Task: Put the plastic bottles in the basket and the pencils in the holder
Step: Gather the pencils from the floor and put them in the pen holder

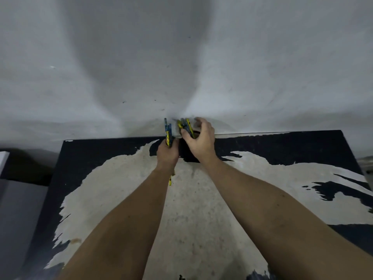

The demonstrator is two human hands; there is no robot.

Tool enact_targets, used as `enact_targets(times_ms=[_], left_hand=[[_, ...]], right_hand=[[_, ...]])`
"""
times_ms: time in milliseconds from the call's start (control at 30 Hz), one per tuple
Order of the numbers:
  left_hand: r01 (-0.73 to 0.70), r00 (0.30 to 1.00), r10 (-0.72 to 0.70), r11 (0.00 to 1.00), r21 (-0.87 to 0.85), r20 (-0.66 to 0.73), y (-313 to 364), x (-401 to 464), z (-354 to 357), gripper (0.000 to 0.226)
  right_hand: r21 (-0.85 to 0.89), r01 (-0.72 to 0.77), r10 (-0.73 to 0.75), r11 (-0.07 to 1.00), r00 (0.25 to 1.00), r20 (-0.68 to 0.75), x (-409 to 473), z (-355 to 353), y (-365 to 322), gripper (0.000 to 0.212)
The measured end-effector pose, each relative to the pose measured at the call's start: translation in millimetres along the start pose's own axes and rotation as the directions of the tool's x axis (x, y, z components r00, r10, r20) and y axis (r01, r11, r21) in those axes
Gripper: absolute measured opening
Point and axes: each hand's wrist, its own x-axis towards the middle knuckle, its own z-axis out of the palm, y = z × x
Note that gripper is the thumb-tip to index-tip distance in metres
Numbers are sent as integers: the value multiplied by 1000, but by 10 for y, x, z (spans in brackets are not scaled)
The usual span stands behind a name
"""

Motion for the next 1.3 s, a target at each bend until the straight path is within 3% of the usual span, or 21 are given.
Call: enact_targets(times_ms=[100,200,433,533,633,967,1200,1300], left_hand=[[19,999,-23,997,-75,-42,122,-37,-37,24],[-49,996,40,991,-128,-76,246,-75,-34,17],[-312,936,289,946,-92,-200,646,-147,44,19],[-392,902,369,917,-68,-225,774,-170,145,16],[-399,902,372,912,-95,-218,847,-139,270,15],[-425,898,419,905,-19,-136,703,50,563,17],[-412,905,415,910,53,-94,458,63,634,13],[-413,905,417,909,61,-87,417,58,631,13]], right_hand=[[47,-109,100,993,980,170,-43,-145,96,69],[129,-185,134,974,936,324,-115,-279,179,68],[-49,-45,64,998,853,518,-114,-367,304,105],[-67,-64,88,996,872,482,-120,-327,367,125],[23,-131,107,991,888,447,-125,-263,416,133],[98,-153,106,983,923,371,-105,-116,478,104],[239,-303,181,923,887,425,-105,-122,464,109],[241,-294,168,925,885,435,-103,-117,460,106]])
